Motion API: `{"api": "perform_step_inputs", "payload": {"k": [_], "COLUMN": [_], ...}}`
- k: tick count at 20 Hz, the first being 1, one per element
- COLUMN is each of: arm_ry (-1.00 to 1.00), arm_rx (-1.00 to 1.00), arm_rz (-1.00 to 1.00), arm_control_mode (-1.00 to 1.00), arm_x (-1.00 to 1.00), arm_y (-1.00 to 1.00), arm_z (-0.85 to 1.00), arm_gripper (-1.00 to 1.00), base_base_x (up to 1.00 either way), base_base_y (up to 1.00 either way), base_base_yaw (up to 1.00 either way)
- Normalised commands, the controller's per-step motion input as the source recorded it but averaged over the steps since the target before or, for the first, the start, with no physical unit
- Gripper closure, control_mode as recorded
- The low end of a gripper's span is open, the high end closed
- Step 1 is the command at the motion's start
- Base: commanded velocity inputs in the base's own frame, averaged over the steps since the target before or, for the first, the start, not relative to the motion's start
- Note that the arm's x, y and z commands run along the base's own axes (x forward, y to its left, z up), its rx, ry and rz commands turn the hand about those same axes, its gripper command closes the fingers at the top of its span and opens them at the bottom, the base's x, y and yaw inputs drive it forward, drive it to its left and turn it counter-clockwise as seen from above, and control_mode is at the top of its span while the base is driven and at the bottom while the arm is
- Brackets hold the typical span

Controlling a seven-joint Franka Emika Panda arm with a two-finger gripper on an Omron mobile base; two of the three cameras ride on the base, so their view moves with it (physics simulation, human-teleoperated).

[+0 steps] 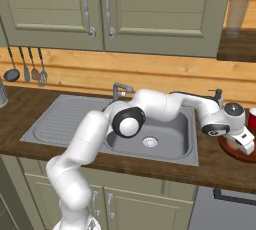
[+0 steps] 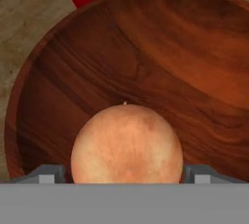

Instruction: Pick the onion from the sink and place it in the bowl. Then pick the bowl and place it in the microwave. Then close the microwave door and press the start button.

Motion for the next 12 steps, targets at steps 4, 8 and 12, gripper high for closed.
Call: {"api": "perform_step_inputs", "payload": {"k": [4,8,12], "arm_ry": [0.00,0.00,0.01], "arm_rx": [0.00,0.00,-0.07], "arm_rz": [0.00,0.00,0.00], "arm_control_mode": [-1.00,-1.00,-1.00], "arm_x": [-0.01,-0.21,-0.28], "arm_y": [0.06,0.16,0.48], "arm_z": [0.02,0.28,0.45], "arm_gripper": [-1.00,-1.00,-1.00], "base_base_x": [0.00,0.00,0.00], "base_base_y": [0.00,0.00,0.00], "base_base_yaw": [0.00,0.00,0.00]}}
